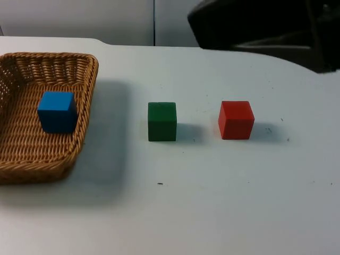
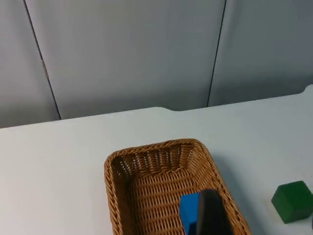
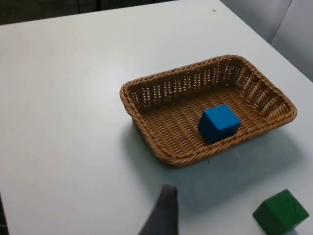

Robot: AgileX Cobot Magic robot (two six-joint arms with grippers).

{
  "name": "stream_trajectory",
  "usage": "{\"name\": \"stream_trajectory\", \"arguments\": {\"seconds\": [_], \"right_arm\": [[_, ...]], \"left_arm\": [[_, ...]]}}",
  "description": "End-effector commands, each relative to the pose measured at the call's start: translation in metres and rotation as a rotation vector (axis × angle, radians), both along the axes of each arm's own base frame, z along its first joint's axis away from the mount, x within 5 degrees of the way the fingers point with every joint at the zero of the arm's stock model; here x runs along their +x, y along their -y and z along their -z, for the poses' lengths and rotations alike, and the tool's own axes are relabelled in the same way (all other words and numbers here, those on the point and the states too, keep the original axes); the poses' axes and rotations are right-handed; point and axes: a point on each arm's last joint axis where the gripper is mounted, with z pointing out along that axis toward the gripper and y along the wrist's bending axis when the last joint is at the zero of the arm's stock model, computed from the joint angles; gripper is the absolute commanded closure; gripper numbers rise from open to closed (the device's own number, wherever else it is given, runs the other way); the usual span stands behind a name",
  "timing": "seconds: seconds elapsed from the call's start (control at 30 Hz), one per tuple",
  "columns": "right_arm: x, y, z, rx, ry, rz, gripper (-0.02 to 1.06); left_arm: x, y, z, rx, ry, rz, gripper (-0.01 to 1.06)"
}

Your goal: Pick up the basket with the left hand and place the blue cube into the basket with the right hand.

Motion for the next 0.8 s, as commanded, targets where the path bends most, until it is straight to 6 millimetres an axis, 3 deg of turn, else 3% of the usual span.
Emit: {"name": "stream_trajectory", "arguments": {"seconds": [0.0, 0.3, 0.57, 0.77], "right_arm": [[-0.007, 0.008, 0.002, 0.027, -0.010, 0.008, 0.29], [-0.032, 0.041, 0.019, 0.065, -0.065, 0.043, 0.29], [-0.050, 0.064, 0.028, 0.096, -0.073, 0.053, 0.29], [-0.060, 0.079, 0.029, 0.097, -0.093, 0.064, 0.29]], "left_arm": [[-0.016, 0.005, 0.008, -0.013, -0.002, -0.016, 0.56], [-0.066, 0.015, 0.054, -0.084, -0.005, -0.148, 0.56], [-0.080, 0.019, 0.063, -0.067, -0.041, -0.094, 0.56], [-0.094, 0.014, 0.070, 0.034, -0.091, -0.075, 0.72]]}}
